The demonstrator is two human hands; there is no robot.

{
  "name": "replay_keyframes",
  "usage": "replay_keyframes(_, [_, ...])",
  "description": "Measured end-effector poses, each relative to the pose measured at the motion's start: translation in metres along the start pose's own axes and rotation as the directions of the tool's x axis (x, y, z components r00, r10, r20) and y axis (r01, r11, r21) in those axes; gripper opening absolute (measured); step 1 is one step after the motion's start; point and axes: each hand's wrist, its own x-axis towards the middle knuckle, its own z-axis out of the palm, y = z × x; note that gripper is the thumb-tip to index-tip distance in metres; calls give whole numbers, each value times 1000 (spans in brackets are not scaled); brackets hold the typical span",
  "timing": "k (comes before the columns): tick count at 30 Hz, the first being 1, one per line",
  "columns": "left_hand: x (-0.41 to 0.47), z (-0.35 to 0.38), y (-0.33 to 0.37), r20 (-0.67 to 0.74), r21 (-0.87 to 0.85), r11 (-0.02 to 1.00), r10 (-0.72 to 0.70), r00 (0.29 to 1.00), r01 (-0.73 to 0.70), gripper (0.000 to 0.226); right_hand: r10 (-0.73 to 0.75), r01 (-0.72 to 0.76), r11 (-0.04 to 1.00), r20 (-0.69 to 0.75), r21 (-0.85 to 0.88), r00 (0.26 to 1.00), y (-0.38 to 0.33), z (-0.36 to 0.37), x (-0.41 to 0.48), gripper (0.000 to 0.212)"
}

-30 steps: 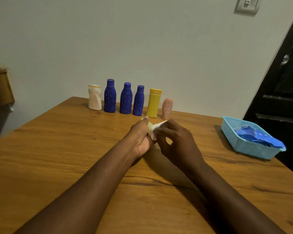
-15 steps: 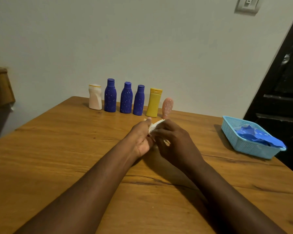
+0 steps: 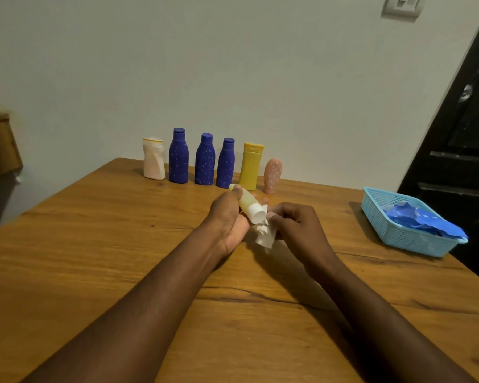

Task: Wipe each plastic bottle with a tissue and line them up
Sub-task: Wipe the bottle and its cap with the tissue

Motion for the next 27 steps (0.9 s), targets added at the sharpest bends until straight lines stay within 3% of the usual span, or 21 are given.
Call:
replay_keyframes(2, [1, 0, 1, 12, -6, 1000, 8, 1000, -8, 32, 235, -255, 908, 102, 333, 967, -2, 2, -1, 21])
replay_keyframes(4, [1, 0, 1, 16, 22, 999, 42, 999, -43, 33, 384, -449, 686, 239, 573, 892, -7, 3, -2, 22])
replay_keyframes(7, [1, -2, 3, 54, 58, 994, 86, 995, -89, 23, 415, -545, 425, 379, 723, 827, -9, 3, -1, 33])
replay_keyframes(10, [-1, -3, 3, 88, 91, 986, 135, 987, -143, 20, 423, -542, 339, 390, 769, 818, -8, 4, 0, 37])
replay_keyframes(12, [-3, -3, 2, 105, 105, 980, 161, 981, -172, 18, 446, -487, 383, 304, 785, 842, -8, 5, 0, 34])
replay_keyframes(14, [-5, -3, 2, 105, 96, 975, 189, 976, -199, 13, 436, -390, 544, 146, 743, 888, -9, 4, -1, 28])
replay_keyframes(16, [-3, -5, 2, 94, 94, 969, 219, 971, -227, 19, 327, -240, 737, -22, 632, 945, -8, 3, -2, 20])
replay_keyframes(19, [0, -7, 0, 88, 122, 963, 231, 969, -241, 29, 73, -6, 935, -176, 355, 982, -5, 3, -2, 19])
replay_keyframes(23, [0, -8, 0, 64, 106, 968, 220, 973, -226, 39, -173, 194, 977, -205, 88, 963, 2, 4, -1, 20])
replay_keyframes(27, [1, -8, 0, 12, 106, 975, 197, 980, -198, 38, -151, 154, 988, -108, 23, 983, 4, 5, 1, 13])
